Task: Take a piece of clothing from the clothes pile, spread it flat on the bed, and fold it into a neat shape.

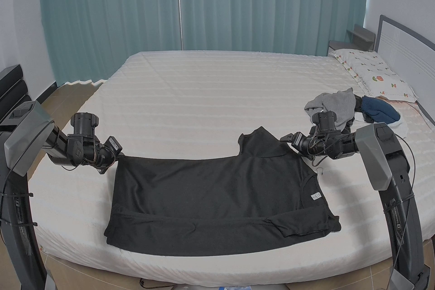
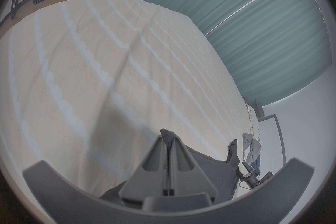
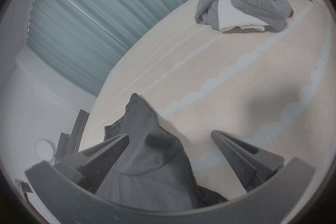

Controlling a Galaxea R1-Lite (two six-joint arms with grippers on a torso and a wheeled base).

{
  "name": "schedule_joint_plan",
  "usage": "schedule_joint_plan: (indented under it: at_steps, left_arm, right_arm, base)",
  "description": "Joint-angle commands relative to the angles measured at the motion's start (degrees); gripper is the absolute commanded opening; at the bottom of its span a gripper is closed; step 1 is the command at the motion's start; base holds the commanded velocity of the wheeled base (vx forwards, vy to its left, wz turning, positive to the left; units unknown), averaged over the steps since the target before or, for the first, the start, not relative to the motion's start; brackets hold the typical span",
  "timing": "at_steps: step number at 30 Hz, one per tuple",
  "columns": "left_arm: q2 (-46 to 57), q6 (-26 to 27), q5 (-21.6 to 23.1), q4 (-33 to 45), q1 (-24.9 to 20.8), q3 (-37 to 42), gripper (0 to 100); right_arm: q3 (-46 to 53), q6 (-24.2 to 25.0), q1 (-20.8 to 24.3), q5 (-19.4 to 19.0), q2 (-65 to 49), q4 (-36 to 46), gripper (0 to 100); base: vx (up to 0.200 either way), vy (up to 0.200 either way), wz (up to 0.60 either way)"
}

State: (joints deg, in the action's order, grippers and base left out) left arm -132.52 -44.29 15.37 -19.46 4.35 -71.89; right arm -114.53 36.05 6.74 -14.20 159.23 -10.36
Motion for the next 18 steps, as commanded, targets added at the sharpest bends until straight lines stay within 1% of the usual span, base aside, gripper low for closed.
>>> schedule_joint_plan:
  at_steps: [1, 2, 3, 9, 18]
  left_arm:
    - [0.0, 0.0, 0.0, 0.0, 0.1, -0.2, 0]
    - [-0.1, 0.0, 0.0, -0.1, 0.0, -0.3, 0]
    - [-0.1, 0.0, 0.0, 0.0, 0.1, -0.3, 0]
    - [-0.1, 0.1, 0.0, -0.1, 0.1, -0.3, 0]
    - [0.0, 0.3, -0.1, 0.1, 0.1, -0.4, 0]
  right_arm:
    - [-0.1, 0.0, 0.5, -0.1, 1.4, -1.0, 100]
    - [-0.1, 0.0, 0.6, -0.1, 1.5, -1.5, 100]
    - [-0.1, 0.0, 0.7, 0.0, 1.6, -2.0, 0]
    - [-0.1, 0.0, 0.9, 0.4, 2.0, -5.2, 0]
    - [-0.1, 0.0, 0.4, 1.3, 0.9, -5.6, 0]
  base:
    - [0.0, 0.0, 0.0]
    - [0.0, 0.0, 0.0]
    - [0.0, 0.0, 0.0]
    - [0.0, 0.0, 0.0]
    - [0.0, 0.0, 0.0]
